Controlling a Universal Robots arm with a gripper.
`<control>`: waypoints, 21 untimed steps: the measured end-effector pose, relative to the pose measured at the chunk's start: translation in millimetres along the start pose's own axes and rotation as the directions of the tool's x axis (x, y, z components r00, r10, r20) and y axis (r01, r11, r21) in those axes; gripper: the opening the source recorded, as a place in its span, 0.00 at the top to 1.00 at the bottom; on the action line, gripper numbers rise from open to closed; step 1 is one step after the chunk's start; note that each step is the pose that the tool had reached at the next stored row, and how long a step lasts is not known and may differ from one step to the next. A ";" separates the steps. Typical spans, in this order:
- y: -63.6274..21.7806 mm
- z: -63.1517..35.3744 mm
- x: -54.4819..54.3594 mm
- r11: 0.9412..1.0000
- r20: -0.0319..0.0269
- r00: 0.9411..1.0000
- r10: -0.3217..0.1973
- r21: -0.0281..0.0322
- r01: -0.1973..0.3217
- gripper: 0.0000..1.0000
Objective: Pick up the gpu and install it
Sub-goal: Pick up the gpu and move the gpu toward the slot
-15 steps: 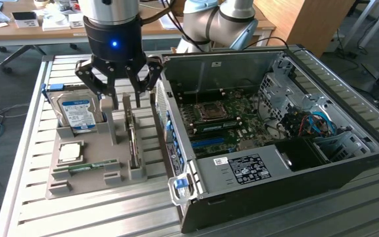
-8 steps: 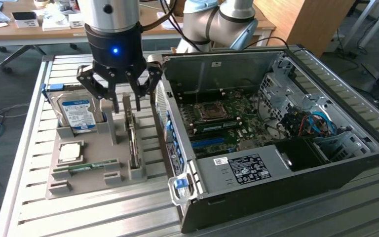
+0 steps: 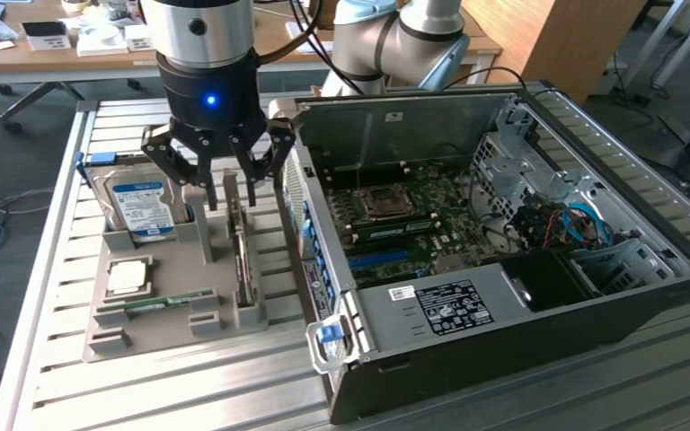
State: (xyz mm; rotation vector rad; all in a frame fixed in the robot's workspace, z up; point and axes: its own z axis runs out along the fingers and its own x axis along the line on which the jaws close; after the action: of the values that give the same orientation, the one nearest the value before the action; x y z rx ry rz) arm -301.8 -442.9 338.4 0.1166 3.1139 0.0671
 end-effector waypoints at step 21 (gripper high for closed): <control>-0.3 6.7 0.1 1.000 0.000 1.000 0.000 0.000 0.000 0.53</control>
State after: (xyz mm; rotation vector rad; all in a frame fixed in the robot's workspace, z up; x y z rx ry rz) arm -301.8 -442.9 331.7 0.1165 3.1135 0.0677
